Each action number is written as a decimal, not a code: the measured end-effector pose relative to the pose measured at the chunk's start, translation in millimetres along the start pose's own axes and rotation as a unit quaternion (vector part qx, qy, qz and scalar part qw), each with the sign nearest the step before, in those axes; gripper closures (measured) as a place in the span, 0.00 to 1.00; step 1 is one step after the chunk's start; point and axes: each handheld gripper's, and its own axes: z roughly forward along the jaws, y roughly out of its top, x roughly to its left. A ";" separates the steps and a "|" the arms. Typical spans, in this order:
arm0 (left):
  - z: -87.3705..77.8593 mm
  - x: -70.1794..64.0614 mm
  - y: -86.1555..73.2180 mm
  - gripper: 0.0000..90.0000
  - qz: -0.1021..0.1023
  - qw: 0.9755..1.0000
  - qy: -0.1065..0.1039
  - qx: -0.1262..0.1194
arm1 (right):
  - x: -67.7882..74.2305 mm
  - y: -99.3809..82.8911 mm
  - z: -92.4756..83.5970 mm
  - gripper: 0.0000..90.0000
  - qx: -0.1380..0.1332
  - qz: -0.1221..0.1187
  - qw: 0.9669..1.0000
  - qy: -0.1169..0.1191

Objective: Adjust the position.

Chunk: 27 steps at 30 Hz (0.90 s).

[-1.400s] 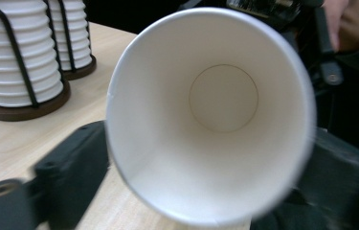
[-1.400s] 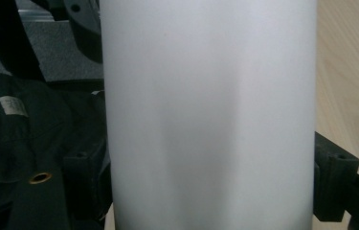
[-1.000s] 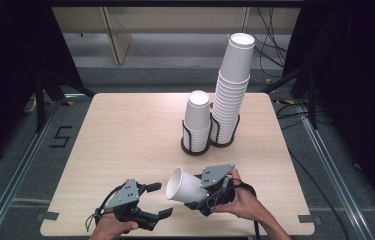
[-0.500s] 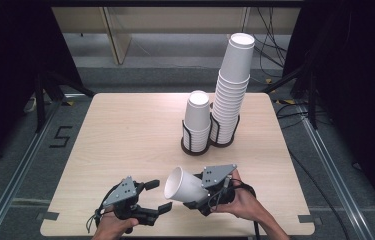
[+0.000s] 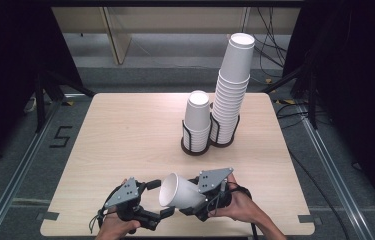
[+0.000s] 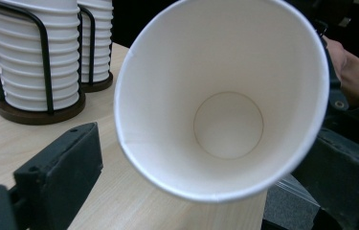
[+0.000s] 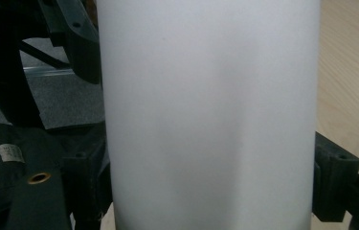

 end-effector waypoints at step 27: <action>1.7 -8.2 0.8 0.12 0.035 0.999 -0.021 -0.027 | 8.5 1.2 13.9 0.21 -0.004 0.005 1.000 0.026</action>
